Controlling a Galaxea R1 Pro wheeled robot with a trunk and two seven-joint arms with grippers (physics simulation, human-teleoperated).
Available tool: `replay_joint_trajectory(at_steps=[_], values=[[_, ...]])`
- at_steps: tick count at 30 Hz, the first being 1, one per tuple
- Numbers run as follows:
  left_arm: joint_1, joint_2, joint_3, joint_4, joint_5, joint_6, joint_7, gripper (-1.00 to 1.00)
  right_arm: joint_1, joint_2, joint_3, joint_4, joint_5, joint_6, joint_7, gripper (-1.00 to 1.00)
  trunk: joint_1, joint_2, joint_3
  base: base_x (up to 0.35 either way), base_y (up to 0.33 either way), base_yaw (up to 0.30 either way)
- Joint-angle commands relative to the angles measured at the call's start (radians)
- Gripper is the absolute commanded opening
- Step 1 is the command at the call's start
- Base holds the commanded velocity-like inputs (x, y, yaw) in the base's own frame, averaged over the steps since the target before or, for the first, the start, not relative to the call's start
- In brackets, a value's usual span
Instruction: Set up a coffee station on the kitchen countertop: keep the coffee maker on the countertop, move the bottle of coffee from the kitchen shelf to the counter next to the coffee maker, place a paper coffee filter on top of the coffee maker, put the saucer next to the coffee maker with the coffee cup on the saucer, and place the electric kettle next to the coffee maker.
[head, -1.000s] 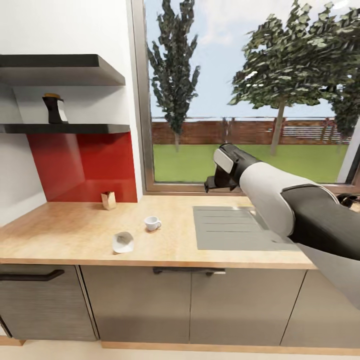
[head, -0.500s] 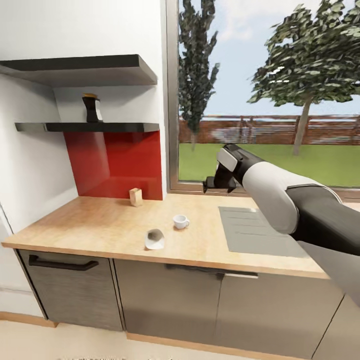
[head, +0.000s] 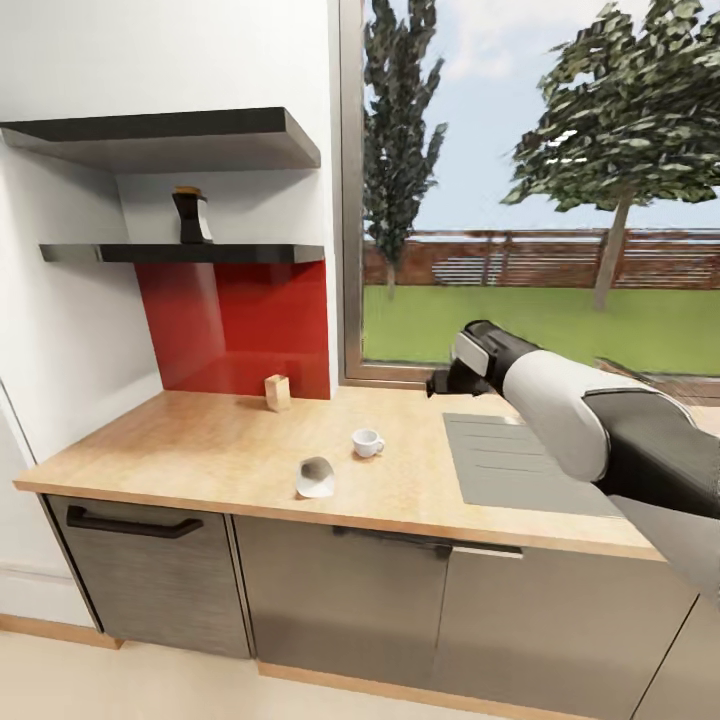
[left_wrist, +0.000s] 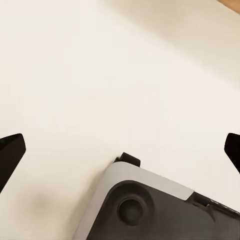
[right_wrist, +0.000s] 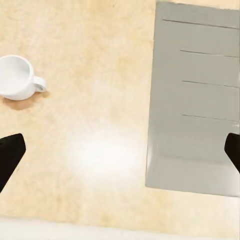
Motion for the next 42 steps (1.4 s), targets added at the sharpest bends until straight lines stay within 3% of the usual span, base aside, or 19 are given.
replay_joint_trajectory(at_steps=[1,5,11,14,17,23,35,42], values=[[-0.001,0.0,-0.001,0.001,0.006,-0.003,-0.004,1.0,0.003,0.001,0.004,0.002,0.001,-0.008,0.025,1.0,0.0,-0.001,-0.001,0.0,0.0,0.0],[-0.001,0.0,-0.001,0.001,0.006,-0.002,-0.004,1.0,0.009,0.004,0.005,0.001,0.022,0.05,0.104,1.0,0.0,-0.001,-0.002,0.0,0.0,0.0],[-0.001,0.0,-0.001,0.001,0.006,0.001,-0.004,1.0,0.01,0.025,0.006,0.001,0.038,0.156,0.126,1.0,0.0,-0.001,-0.002,0.059,0.044,0.0],[-0.001,0.0,0.0,0.002,0.007,0.007,-0.004,1.0,0.011,0.031,0.006,0.001,0.043,0.189,0.104,1.0,0.0,-0.001,-0.002,0.223,0.183,0.0],[-0.001,0.0,0.0,0.002,0.007,0.01,-0.003,1.0,0.011,0.032,0.006,0.001,0.051,0.2,0.049,1.0,0.0,-0.001,-0.002,0.256,0.213,0.0],[-0.001,0.0,0.0,0.002,0.006,0.011,-0.004,1.0,0.011,0.034,0.005,0.002,0.055,0.216,0.004,1.0,0.0,-0.001,-0.002,0.268,0.224,0.0],[-0.001,0.0,0.0,0.002,0.007,0.011,-0.003,1.0,0.011,0.027,0.005,0.002,0.054,0.216,-0.002,1.0,0.0,-0.001,-0.002,0.26,0.237,0.0],[-0.001,0.0,0.0,0.002,0.007,0.011,-0.003,1.0,0.011,0.028,0.005,0.002,0.053,0.216,0.0,1.0,0.0,-0.001,-0.002,0.058,0.227,0.0]])
